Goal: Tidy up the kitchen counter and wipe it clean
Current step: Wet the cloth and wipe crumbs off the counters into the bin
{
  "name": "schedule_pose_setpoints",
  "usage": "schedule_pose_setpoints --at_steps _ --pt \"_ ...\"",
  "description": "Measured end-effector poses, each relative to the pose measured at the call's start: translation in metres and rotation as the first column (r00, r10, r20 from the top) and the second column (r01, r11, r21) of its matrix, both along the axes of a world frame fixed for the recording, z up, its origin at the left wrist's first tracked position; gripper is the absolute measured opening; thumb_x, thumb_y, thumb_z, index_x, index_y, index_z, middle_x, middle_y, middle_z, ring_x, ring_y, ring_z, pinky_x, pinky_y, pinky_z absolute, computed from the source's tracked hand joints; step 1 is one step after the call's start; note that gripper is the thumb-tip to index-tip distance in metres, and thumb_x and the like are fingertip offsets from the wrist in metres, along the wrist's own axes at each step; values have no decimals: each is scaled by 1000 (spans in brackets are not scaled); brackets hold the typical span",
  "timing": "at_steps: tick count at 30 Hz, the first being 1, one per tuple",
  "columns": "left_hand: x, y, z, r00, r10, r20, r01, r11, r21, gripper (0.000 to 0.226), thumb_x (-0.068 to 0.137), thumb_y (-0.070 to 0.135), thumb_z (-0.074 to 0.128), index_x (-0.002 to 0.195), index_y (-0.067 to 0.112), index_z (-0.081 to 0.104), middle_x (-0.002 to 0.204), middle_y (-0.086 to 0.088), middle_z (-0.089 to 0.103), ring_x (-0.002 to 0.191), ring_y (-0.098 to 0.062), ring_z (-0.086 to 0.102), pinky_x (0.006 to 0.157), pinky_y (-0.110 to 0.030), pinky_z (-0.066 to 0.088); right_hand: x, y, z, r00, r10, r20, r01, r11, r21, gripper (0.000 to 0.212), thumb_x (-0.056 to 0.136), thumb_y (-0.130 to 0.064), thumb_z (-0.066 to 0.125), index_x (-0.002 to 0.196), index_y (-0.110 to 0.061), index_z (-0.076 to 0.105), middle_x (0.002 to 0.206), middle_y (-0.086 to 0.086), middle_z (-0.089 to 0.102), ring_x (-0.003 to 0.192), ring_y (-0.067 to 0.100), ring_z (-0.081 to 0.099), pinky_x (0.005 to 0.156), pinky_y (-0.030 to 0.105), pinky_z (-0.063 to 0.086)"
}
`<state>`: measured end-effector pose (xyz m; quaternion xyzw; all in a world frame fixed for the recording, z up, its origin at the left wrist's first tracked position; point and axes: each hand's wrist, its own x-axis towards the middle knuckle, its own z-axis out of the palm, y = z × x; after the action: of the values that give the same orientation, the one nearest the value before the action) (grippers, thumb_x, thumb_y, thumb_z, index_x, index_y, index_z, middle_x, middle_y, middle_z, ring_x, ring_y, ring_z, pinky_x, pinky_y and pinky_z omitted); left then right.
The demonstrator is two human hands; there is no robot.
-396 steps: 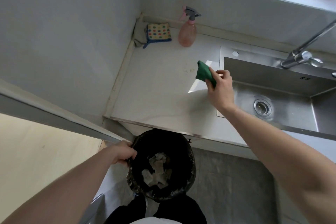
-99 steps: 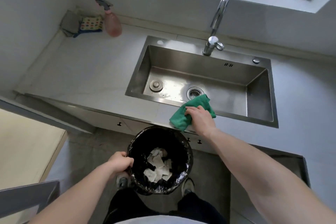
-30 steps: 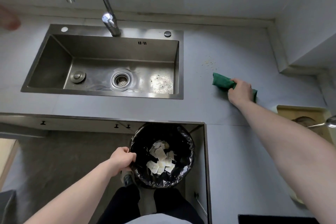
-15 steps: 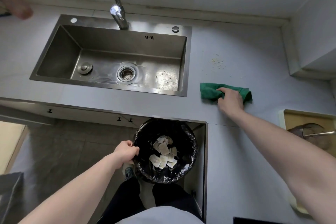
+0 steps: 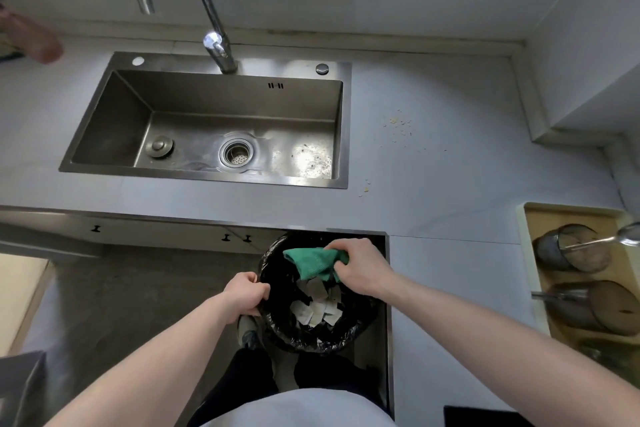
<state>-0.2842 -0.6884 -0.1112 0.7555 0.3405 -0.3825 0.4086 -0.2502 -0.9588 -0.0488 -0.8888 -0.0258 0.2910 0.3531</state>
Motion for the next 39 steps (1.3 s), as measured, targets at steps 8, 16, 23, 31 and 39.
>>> schedule_pose_setpoints --at_steps 8,16,23,31,39 --pt "0 6 2 1000 14 12 -13 999 -39 21 68 2 63 82 14 51 77 -12 55 60 -28 63 67 -50 65 63 -56 52 902 -353 248 349 935 62 27 81 -18 63 100 -32 76 84 -11 74 83 12 66 75 26 49" --pt "2 5 -3 1000 26 11 -25 999 -40 23 64 6 64 80 15 49 76 -12 57 60 -29 67 68 -49 66 144 -86 33 840 -373 394 437 895 -85 34 83 -15 58 111 -27 73 90 0 72 89 26 64 72 27 46" --pt "4 2 -6 999 26 23 -25 1000 -19 23 67 4 62 78 15 45 74 -11 54 57 -28 62 62 -42 65 163 -59 -14 946 -195 261 271 914 -301 52 89 -4 57 137 -24 62 131 8 67 123 32 58 103 39 50" --pt "4 -1 -1 999 6 35 -6 1000 16 25 73 4 64 72 15 41 71 -9 53 54 -26 59 49 -26 54 135 -41 -11 961 -110 252 187 934 -303 51 79 7 52 119 -20 70 115 7 70 111 31 62 93 37 54" --pt "7 3 -1 1000 -20 7 21 1000 -20 23 62 8 65 73 16 45 74 -11 56 60 -28 64 66 -50 65 58 -2 2 998 66 -17 -68 989 -131 39 78 -6 51 103 -27 71 95 -6 73 92 17 67 83 30 56"
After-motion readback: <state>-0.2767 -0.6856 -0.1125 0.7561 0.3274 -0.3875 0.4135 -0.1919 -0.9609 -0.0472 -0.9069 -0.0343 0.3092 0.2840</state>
